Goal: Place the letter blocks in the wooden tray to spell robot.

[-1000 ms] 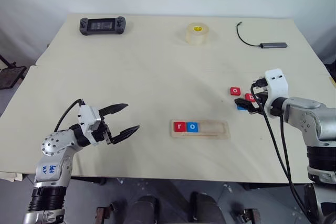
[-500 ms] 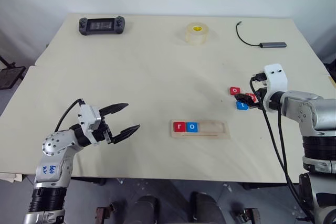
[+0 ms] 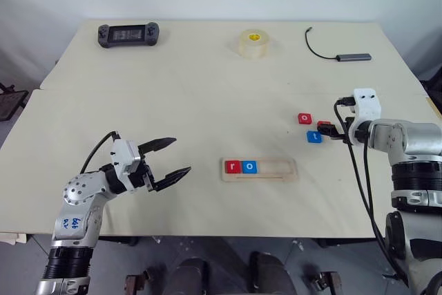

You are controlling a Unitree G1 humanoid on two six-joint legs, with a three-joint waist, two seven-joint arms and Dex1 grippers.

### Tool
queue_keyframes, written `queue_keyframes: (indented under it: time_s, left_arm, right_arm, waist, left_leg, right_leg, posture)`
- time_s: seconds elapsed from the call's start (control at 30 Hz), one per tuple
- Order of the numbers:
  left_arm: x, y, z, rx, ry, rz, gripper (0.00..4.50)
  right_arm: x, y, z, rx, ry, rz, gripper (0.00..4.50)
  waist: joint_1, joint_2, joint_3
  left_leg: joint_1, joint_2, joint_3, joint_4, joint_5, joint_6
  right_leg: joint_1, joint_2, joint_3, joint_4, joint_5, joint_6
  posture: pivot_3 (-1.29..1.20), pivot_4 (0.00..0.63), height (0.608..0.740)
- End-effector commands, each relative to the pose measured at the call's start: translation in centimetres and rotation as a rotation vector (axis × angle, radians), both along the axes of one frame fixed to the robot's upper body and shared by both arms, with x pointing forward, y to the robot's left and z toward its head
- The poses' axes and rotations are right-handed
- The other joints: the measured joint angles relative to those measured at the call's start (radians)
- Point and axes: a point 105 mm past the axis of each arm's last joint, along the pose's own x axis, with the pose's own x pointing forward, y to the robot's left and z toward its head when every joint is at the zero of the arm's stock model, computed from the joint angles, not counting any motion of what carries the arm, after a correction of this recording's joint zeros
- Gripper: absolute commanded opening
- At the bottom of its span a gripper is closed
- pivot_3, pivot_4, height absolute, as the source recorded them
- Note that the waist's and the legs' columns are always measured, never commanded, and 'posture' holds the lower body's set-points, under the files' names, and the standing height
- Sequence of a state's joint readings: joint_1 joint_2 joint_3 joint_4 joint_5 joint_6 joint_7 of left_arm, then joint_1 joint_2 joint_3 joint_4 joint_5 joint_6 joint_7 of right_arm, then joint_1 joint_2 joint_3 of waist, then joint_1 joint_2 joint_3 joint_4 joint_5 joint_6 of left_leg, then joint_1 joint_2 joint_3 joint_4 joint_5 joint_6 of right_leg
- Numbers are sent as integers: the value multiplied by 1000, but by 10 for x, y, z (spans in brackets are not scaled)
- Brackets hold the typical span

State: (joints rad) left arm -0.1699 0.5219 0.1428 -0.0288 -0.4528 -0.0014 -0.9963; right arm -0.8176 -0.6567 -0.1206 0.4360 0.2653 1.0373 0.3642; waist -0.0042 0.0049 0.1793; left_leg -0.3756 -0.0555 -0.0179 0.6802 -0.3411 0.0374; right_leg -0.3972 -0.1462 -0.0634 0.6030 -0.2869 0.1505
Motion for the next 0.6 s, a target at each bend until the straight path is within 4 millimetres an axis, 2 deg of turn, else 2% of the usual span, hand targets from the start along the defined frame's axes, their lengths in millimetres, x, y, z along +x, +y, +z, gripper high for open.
queue_keyframes:
  time_s: [0.03,0.17,0.33,0.47,0.6]
  left_arm:
    - [-4,-5,10,1,-54,-20,4477]
    - [-4,-6,10,-1,-54,-17,4500]
    - [-4,-7,9,-4,-55,-19,4500]
    - [-2,-9,10,-6,-57,-30,4500]
    - [0,-13,10,-2,-60,-55,4500]
  right_arm:
    - [7,6,6,-15,-20,22,4306]
    - [8,7,3,-22,-13,27,3306]
    - [8,6,4,-32,-17,26,1534]
    - [6,2,18,-46,-60,13,1465]
    - [-7,2,35,-65,-85,37,1465]
  waist:
    - [0,0,0]
    - [0,0,0]
    - [1,0,0]
    - [2,0,0]
    - [4,1,0]
  left_leg:
    - [0,0,0,0,0,0]
    - [0,0,0,0,0,0]
    - [0,0,0,0,0,0]
    - [0,0,0,0,0,0]
    - [0,0,0,0,0,0]
  right_leg:
    - [0,0,0,0,0,0]
    - [0,0,0,0,0,0]
    - [0,0,0,0,0,0]
    - [0,0,0,0,0,0]
    - [0,0,0,0,0,0]
  posture:
    - [0,150,740]
    - [0,150,740]
    - [0,150,740]
    - [0,150,740]
    - [0,150,740]
